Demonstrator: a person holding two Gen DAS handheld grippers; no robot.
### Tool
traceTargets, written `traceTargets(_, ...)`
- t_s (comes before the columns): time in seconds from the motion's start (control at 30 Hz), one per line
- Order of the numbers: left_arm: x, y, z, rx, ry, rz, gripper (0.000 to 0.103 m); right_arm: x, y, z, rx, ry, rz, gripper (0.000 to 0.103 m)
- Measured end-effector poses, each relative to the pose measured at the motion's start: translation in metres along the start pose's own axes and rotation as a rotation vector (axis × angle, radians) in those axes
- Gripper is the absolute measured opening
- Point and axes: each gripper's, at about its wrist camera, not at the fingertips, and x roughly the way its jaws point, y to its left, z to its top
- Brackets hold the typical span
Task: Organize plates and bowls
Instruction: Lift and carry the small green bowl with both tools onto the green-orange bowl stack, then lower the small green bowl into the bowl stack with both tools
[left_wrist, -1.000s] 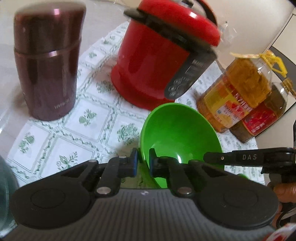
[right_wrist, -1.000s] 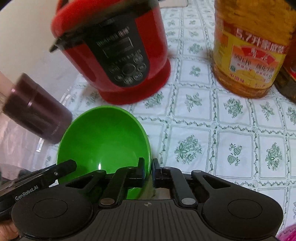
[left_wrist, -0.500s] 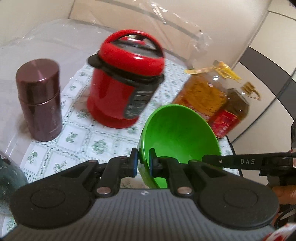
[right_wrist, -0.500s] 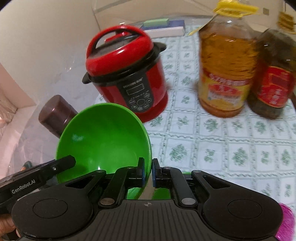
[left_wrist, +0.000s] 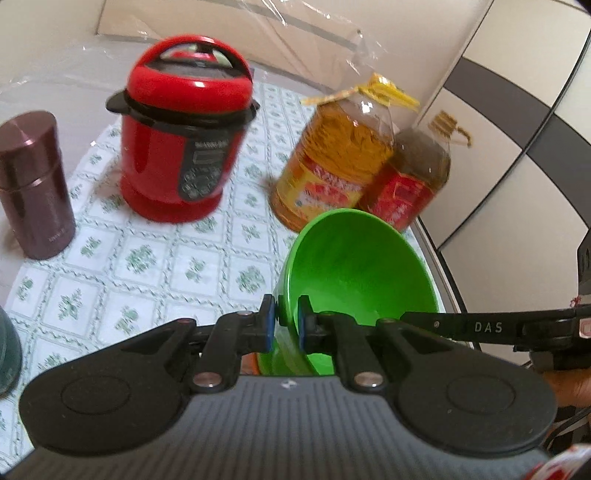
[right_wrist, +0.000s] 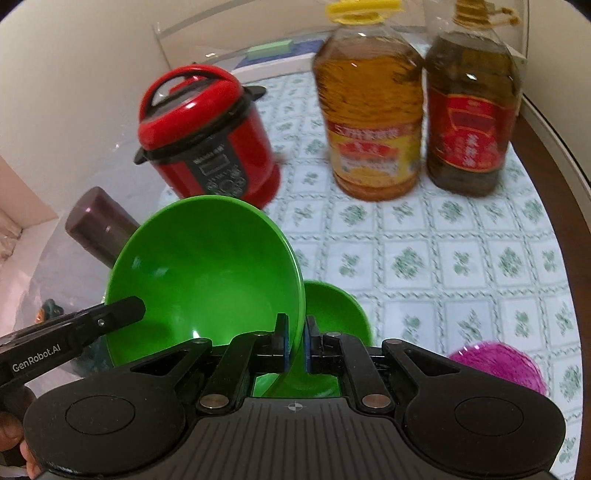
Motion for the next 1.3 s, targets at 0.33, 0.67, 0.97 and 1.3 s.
traceTargets(0.33,0.045,0.001,-0.022,0.006,0.084,0.016,0.01,0.032,-0.034,-0.016,0.04,0.048,-0.007,0.007)
traceTargets(0.67,0.075,0.006,-0.034,0.039,0.123,0.034,0.01,0.062,-0.046,-0.023,0.036,0.076,-0.028,0.007)
traceTargets(0.97,0.088,0.006,-0.039,0.062,0.138,0.039,0.01,0.072,-0.051,-0.024,0.028,0.087,-0.05,0.007)
traceTargets(1.3,0.091,0.006,-0.04,0.094,0.131,0.054,0.01,0.076,-0.043,-0.025,-0.036,0.069,-0.092,0.007)
